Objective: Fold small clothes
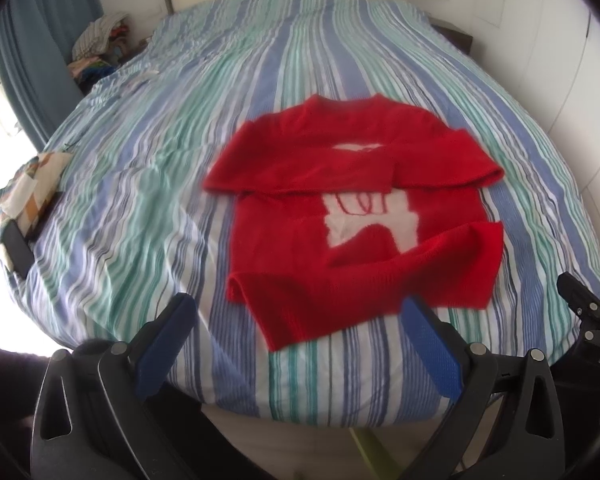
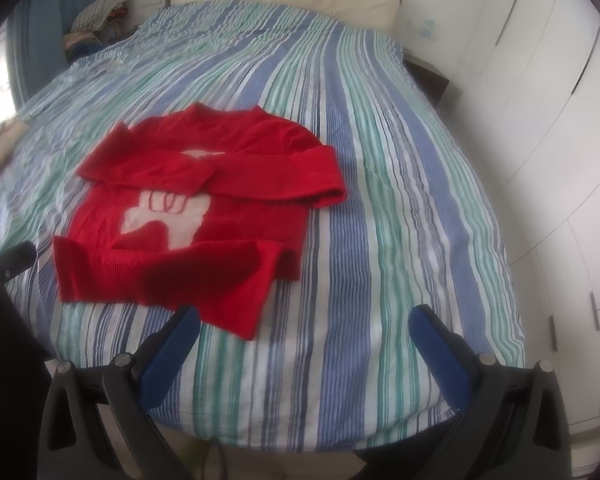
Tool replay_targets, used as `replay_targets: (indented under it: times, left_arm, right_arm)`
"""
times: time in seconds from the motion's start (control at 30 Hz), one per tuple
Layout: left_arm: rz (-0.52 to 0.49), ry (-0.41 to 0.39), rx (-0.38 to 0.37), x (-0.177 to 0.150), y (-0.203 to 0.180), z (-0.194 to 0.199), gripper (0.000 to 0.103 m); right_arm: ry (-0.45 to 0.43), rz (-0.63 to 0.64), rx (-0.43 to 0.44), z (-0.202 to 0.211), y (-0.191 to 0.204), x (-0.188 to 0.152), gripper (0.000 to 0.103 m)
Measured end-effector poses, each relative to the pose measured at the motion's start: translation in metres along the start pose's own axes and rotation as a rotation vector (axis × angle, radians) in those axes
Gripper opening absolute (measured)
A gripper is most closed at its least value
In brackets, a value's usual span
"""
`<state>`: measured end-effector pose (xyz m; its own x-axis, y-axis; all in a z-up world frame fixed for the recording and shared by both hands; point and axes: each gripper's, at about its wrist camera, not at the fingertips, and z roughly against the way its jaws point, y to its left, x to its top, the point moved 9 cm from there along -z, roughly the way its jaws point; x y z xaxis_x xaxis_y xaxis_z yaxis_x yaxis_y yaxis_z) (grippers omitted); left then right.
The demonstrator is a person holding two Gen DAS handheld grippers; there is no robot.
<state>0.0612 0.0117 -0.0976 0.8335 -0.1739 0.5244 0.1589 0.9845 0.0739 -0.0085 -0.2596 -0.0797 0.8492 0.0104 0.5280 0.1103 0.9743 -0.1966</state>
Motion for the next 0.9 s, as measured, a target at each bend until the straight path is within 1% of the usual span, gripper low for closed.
replay_targets:
  times: [0.9]
  left_arm:
    - [0.002,0.011,0.002,-0.0056,0.0016,-0.0037,0.103]
  right_arm:
    - [0.011,0.012,0.001,-0.0033,0.0069,-0.0039,0.102]
